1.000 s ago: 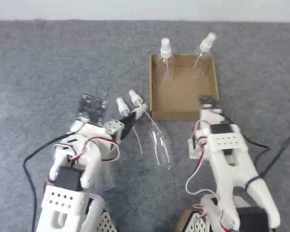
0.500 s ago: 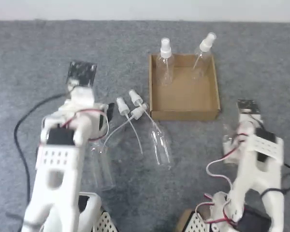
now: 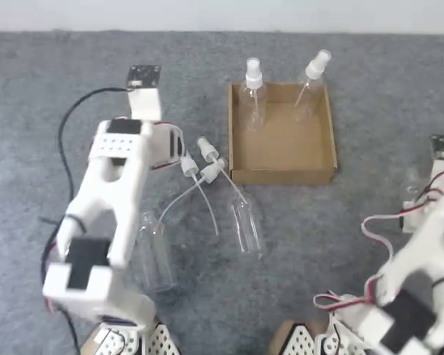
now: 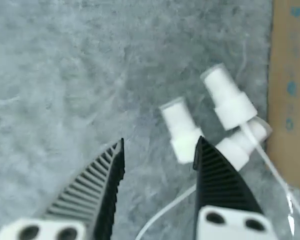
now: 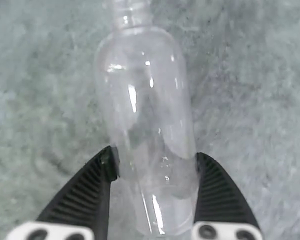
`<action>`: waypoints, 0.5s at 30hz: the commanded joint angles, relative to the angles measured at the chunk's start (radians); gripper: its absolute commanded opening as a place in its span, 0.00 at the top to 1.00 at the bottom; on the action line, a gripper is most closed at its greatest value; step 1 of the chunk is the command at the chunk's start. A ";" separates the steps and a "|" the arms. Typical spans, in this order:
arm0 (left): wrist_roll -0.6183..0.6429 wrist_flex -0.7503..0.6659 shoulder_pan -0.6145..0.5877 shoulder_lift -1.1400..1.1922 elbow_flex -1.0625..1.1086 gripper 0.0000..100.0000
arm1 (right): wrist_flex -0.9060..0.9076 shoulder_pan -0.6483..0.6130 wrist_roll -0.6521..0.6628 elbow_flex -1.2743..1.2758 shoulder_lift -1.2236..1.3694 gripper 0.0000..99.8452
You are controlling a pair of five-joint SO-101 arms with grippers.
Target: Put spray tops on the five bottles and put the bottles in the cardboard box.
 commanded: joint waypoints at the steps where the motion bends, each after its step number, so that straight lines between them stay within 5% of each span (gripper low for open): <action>1: 0.031 0.038 0.048 0.083 -0.127 0.79 | -0.013 0.013 0.014 -0.183 0.147 0.90; 10: 0.051 0.043 0.064 0.252 -0.213 0.80 | -0.018 0.010 0.015 -0.258 0.300 0.90; 15: 0.048 0.041 0.060 0.296 -0.242 0.88 | -0.018 0.008 0.015 -0.258 0.300 0.90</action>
